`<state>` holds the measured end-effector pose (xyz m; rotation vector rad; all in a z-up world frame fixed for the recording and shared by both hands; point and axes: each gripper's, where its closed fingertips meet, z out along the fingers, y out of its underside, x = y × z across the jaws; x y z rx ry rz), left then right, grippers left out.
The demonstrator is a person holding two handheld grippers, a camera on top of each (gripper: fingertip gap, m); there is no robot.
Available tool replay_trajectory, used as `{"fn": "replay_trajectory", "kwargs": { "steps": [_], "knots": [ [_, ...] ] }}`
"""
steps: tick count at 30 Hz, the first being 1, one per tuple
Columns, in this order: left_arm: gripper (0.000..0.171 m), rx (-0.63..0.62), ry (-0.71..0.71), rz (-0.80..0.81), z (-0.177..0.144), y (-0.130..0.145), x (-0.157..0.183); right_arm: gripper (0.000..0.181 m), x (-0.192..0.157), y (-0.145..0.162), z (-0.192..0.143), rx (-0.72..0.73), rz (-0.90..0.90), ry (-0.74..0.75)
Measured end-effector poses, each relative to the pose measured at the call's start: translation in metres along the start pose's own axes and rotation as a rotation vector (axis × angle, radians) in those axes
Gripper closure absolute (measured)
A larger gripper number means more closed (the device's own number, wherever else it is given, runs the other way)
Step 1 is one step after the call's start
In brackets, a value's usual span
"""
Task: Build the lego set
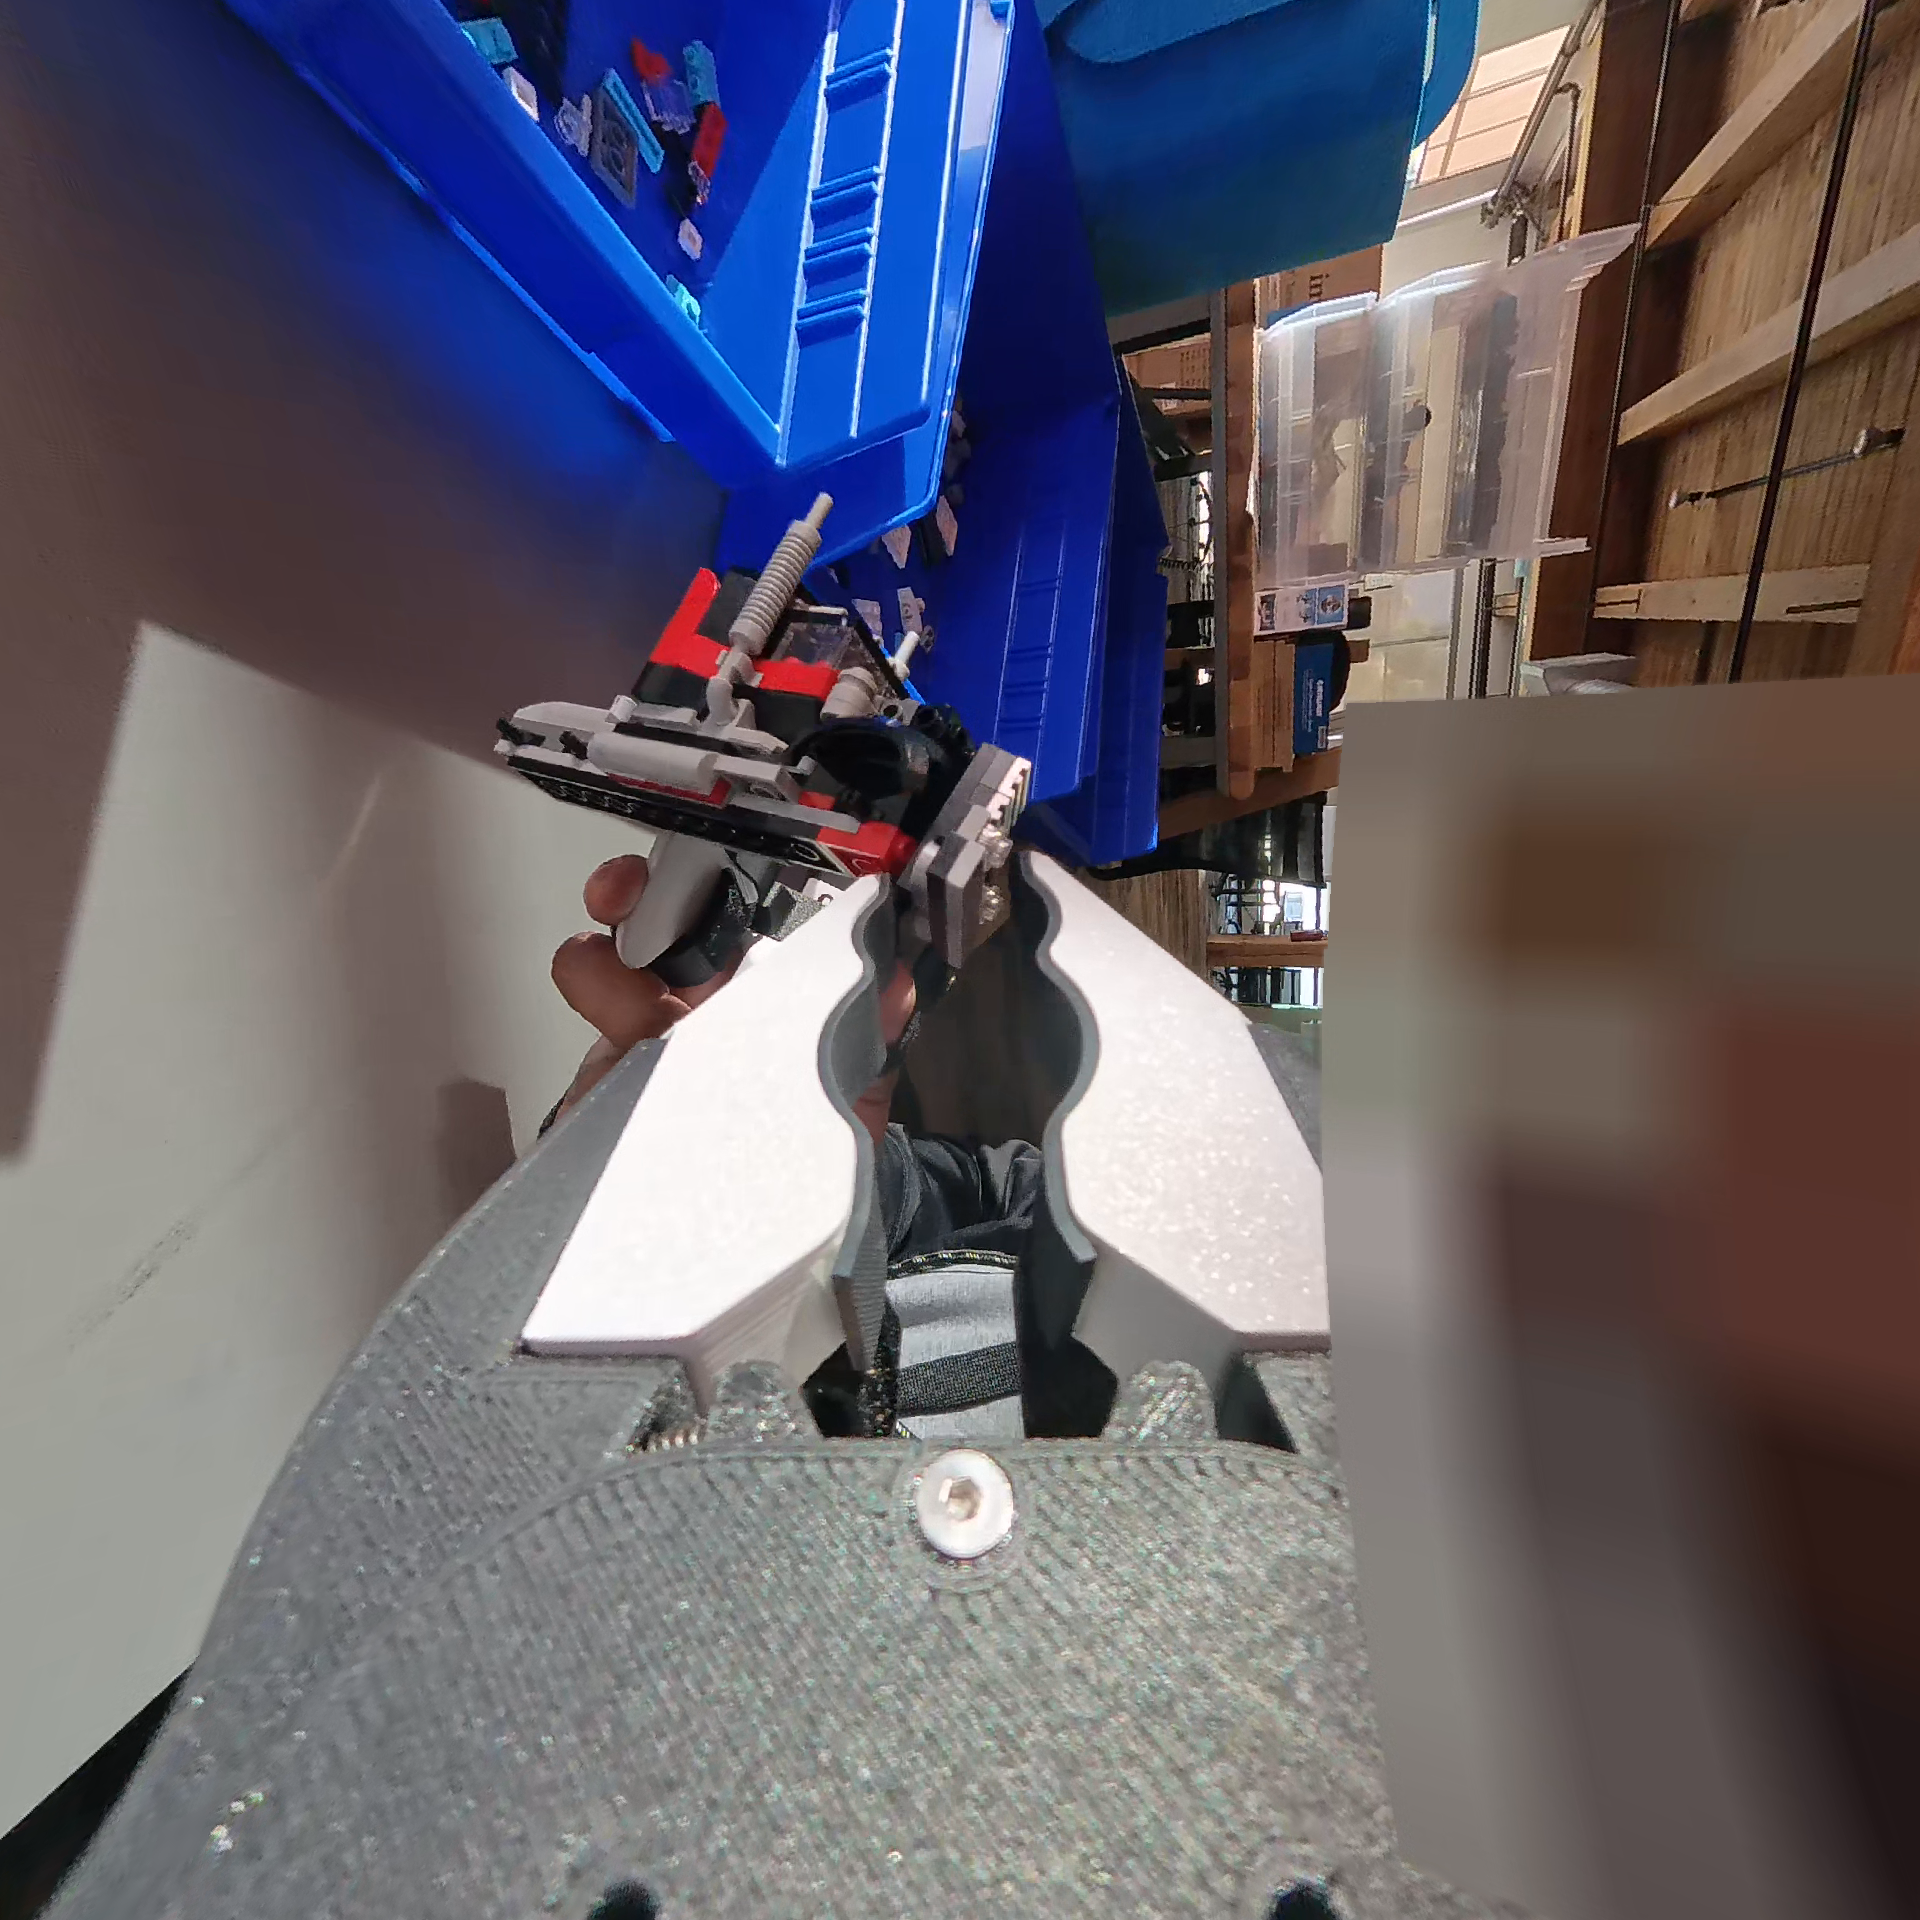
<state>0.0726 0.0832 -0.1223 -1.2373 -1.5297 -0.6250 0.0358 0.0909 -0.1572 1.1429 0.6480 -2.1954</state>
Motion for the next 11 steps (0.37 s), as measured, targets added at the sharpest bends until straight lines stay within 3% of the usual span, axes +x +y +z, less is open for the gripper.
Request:
{"fn": "replay_trajectory", "kwargs": {
  "steps": [11],
  "knots": [
    [0.150, -0.025, -0.007, 0.006, -0.0016, 0.0029, 0.0012, 0.127, -0.0025, 0.0012, -0.0002, -0.005, -0.014, -0.010]
  ]
}}
